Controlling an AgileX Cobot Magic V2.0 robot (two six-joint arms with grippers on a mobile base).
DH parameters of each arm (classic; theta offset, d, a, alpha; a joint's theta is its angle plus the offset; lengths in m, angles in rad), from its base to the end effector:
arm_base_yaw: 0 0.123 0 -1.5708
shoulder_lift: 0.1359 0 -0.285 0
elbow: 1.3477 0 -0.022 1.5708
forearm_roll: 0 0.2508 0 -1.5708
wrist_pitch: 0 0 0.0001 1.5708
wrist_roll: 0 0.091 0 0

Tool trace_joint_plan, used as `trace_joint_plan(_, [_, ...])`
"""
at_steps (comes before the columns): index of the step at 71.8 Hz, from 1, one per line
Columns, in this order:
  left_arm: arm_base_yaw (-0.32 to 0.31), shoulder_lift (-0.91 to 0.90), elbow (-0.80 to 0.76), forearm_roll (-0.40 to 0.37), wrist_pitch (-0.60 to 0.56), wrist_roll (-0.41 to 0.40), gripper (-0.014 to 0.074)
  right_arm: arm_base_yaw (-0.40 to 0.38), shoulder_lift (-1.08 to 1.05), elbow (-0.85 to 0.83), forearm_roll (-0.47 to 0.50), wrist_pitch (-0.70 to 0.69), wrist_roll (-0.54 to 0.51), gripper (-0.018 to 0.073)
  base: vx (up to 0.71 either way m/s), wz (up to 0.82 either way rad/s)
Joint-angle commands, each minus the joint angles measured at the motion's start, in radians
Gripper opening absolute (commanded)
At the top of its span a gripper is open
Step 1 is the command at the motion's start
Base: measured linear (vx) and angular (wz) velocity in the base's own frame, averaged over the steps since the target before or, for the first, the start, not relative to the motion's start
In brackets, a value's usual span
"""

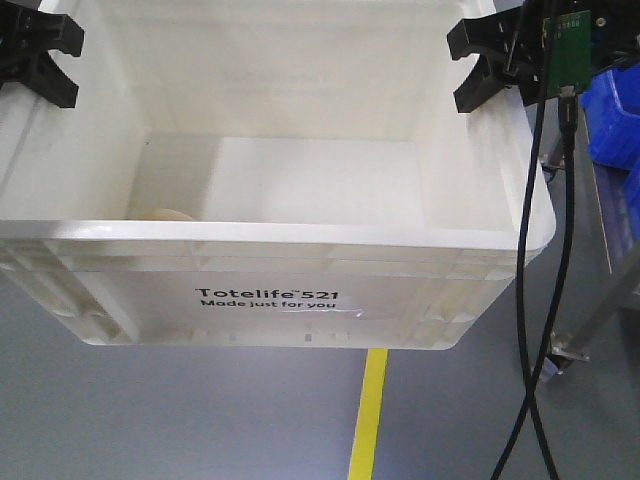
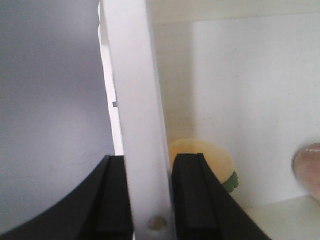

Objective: Place moving items into box and shelve
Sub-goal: 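Hold the white tote by its rims with both grippers while driving forward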

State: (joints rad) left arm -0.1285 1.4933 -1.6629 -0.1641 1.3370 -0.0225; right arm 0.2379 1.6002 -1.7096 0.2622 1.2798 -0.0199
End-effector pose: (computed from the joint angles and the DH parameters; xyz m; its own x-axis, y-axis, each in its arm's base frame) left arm 0.2918 -0.0523 0.4133 -0.8840 0.0537 -0.4645 0.1477 0.9746 -0.1685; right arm 0.3159 0.0999 0.3972 -0.8723 -0.1548 -0.4639 -0.2942 0.9238 0.2450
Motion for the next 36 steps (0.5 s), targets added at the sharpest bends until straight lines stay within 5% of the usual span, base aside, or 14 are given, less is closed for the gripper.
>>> trace_joint_plan(1, [-0.03,-0.046,-0.047,-0.23,-0.101,0.001,-0.0001,0.026,-0.059,-0.041,0.263,-0.049,-0.028,-0.0003,0.49,0.03])
trace_joint_plan(36, [-0.03,-0.046,-0.047,-0.23,-0.101,0.001,-0.0001,0.026,-0.059,-0.041,0.263,-0.05,-0.028,-0.0003,0.5,0.03])
